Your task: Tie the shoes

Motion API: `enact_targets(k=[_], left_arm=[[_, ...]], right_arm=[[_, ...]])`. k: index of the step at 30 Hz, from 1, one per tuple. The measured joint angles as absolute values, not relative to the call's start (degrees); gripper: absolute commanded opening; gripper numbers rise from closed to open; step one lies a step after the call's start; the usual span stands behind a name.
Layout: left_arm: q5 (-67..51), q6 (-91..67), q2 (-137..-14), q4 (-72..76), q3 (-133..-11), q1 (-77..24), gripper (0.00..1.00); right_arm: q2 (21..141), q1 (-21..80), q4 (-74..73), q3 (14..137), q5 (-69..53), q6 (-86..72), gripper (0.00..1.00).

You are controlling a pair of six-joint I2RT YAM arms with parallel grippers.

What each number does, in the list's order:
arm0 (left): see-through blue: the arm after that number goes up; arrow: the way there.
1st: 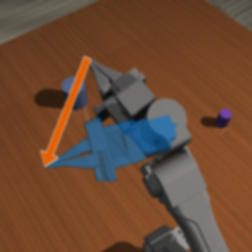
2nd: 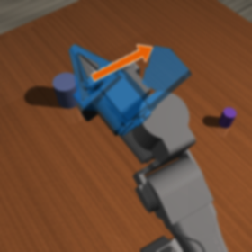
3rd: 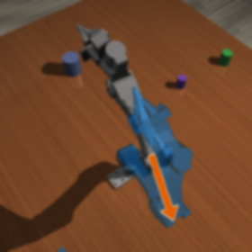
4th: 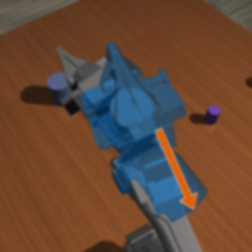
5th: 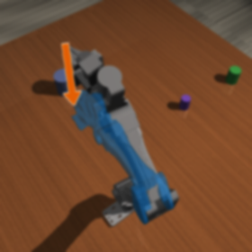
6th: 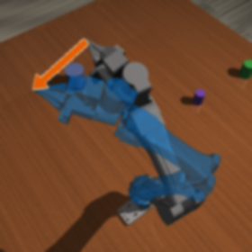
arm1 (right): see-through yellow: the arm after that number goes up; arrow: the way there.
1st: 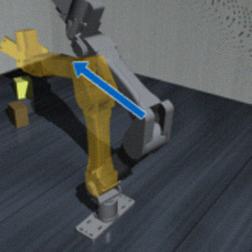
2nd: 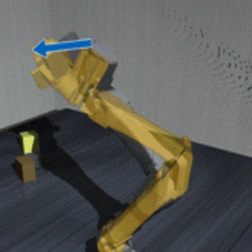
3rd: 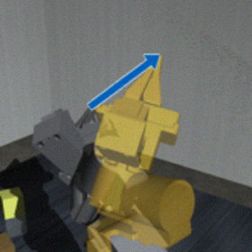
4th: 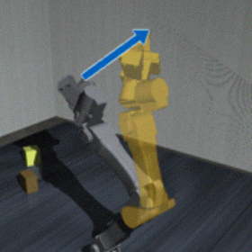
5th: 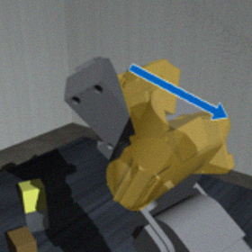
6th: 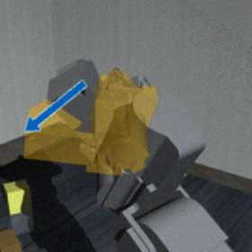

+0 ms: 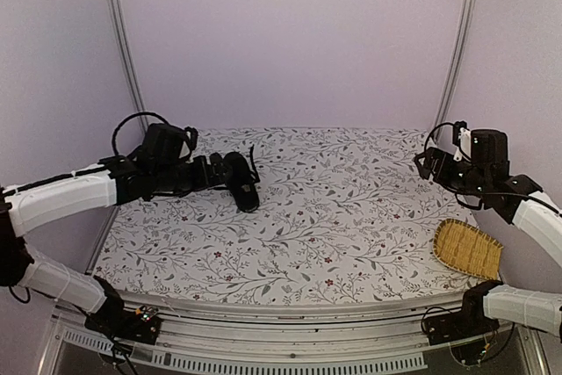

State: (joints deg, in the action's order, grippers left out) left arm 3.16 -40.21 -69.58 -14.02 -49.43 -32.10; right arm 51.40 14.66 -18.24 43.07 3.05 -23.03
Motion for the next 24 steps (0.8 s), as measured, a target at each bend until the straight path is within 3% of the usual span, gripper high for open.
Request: enact_targets(k=[5,13,18,24], left_arm=[[7.94,-45.58,-86.67,-14.24,-60.38,-41.65,0.97],[12.82,-48.73,-106.04,-17.08,-71.55,-43.77,0.94],[16.91,-49.21,-113.91,-19.59,-80.84,-43.75,0.66],[20.73,-50.76,-120.66,-26.15,-88.82,-43.79,0.72]], right_arm=[[53.78,14.66,-20.27,43.07,0.62,-24.86,0.99],[53.65,14.66,-21.26,40.80,-3.84,-24.58,0.99],[52.51,14.66,-21.39,38.83,-6.15,-24.12,0.99],[52.36,14.66,-21.39,37.87,-9.80,-23.73,0.99]])
